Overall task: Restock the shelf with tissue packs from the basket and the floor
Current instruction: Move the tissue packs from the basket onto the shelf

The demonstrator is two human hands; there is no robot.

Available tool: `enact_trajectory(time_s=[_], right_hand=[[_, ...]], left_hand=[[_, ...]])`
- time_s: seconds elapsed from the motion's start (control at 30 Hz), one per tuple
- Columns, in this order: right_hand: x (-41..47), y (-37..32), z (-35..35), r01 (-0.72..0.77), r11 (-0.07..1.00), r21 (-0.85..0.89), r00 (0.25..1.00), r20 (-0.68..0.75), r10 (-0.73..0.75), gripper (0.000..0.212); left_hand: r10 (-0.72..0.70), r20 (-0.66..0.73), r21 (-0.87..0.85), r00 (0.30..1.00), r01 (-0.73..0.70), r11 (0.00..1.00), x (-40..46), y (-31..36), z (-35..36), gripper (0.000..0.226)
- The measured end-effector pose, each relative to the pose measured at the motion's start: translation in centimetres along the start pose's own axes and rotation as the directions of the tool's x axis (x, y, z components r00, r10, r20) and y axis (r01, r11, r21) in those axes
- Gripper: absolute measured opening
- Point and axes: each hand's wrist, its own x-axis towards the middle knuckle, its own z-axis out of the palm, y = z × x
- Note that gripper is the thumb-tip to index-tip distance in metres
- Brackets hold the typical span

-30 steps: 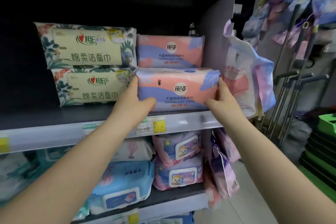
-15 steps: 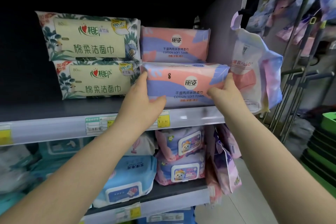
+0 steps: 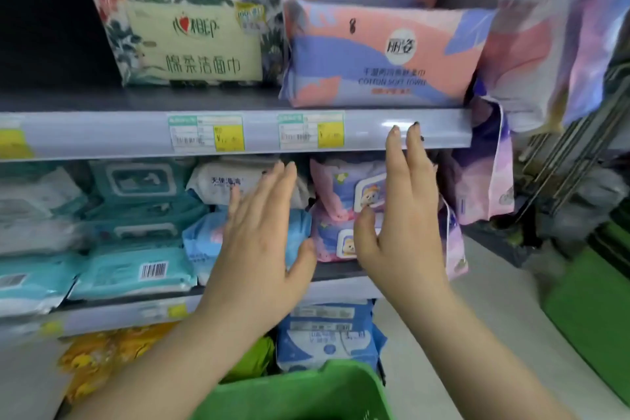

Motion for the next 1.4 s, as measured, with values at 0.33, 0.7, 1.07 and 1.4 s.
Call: enact_trajectory(time_s=[0.33, 0.7, 1.07, 1.4], right_hand=[[-19.7, 4.2, 7.7, -0.017, 0.968, -0.249, 0.879, 0.458, 0.133, 0.076], [-32.2, 5.5, 13.0, 0.026, 0.934, -0.356, 0.445, 0.841, 0.308, 0.093], [-34.0, 7.2, 14.1, -0.168, 0.911, -0.375, 0.326, 0.852, 0.411, 0.080], [-34.9, 8.1, 15.0, -0.236, 0.881, -0.410, 0.286, 0.837, 0.467, 0.072]], left_hand=[[-0.455, 0.490, 0.188, 0.744, 0.419, 0.888, -17.5, -7.0, 5.5, 0.073], [-0.757, 0.652, 0.510, 0.038, 0.716, 0.476, -33.8, -14.2, 16.1, 0.086], [-0.824, 0.475, 0.579, -0.308, 0.815, 0.029, -37.3, -19.0, 23.1, 0.097], [-0.910, 0.324, 0.596, -0.260, 0.803, -0.017, -39.4, -19.0, 26.4, 0.114]])
